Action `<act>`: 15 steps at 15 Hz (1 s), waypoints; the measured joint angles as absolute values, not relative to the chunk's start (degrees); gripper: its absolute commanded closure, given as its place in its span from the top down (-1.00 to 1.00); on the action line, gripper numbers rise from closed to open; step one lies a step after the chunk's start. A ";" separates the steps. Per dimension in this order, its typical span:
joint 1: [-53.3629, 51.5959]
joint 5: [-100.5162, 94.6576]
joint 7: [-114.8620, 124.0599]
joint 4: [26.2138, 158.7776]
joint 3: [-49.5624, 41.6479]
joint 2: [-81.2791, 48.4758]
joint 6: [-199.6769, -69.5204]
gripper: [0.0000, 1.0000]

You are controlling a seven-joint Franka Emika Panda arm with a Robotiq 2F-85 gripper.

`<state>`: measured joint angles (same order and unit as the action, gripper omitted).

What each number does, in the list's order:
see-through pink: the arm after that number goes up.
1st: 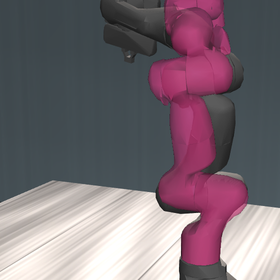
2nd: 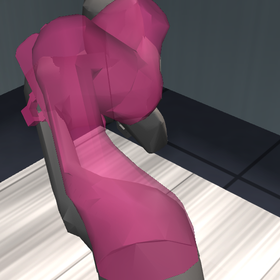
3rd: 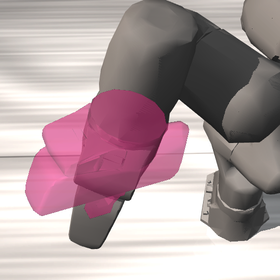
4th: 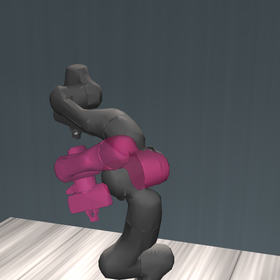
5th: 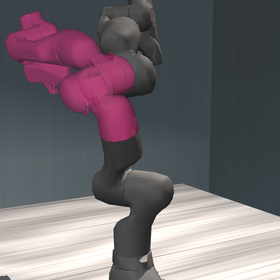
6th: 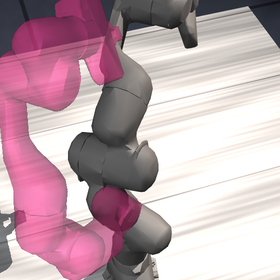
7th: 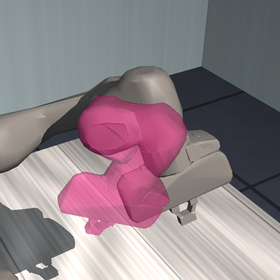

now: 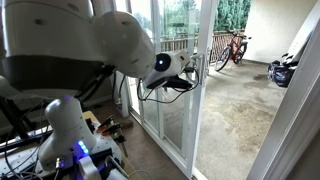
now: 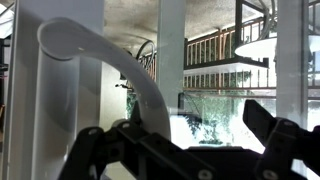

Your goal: Open the sliding door

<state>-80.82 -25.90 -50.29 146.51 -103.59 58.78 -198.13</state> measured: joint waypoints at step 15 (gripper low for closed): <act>-79.99 -24.93 -44.64 146.65 -100.23 58.33 -197.85 1.00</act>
<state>-79.99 -24.93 -44.64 146.65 -100.23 58.33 -197.85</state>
